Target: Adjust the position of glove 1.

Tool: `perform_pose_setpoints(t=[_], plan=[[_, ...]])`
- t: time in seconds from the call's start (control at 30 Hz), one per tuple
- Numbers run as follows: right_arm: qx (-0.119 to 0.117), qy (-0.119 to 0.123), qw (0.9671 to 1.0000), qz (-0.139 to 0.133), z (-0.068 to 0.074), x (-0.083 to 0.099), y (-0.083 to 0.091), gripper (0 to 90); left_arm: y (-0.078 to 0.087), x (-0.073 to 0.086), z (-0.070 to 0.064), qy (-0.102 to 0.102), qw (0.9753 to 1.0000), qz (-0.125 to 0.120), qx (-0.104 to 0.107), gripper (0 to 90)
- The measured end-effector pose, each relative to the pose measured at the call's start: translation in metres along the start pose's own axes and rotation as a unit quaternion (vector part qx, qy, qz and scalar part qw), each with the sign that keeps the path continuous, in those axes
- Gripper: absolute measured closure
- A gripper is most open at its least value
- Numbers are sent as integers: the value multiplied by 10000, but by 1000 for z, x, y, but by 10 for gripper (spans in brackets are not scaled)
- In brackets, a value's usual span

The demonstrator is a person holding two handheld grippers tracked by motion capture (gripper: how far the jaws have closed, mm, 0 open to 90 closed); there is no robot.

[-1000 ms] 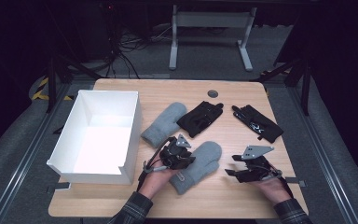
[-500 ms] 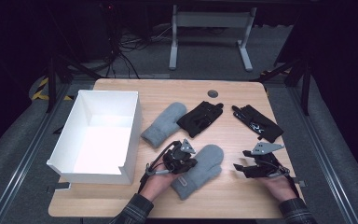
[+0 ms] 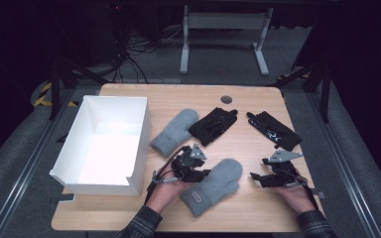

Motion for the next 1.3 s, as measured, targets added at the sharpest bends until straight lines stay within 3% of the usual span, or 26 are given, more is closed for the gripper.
perform_pose_setpoints(t=[0.23,0.5,0.8,0.9,1.0,1.17,1.3], plan=[[-10,-89,9999,-53,-1,1,-1,208,2,-6,24,-4,9996,-55,-269,486],[-6,-89,9999,-119,-2,2,-1,200,3,-19,57,276,9969,-134,-729,452],[-17,-84,9998,-152,-2,2,-2,199,4,-25,100,623,9912,-148,-1159,423],[-10,-82,9998,-154,-2,2,-2,199,1,-25,108,726,9901,-108,-1200,422],[-5,-75,9998,-162,-2,2,-2,199,-6,-22,122,816,9866,-15,-1410,419],[-13,-66,9998,-168,-2,2,-2,199,-14,-15,133,942,9837,134,-1526,412],[-14,-68,9998,-169,-2,2,-2,199,-21,-8,139,1170,9806,168,-1563,409]])
Point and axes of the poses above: each handheld gripper's, and its own axes: y roughly backward along the jaws, x roughly out of its underside, z roughly to its left, the point moved 4 cm from there along -y, roughly forward along the jaws, and after that the axes turned 6 degrees about -y, right-handed, at the moved point
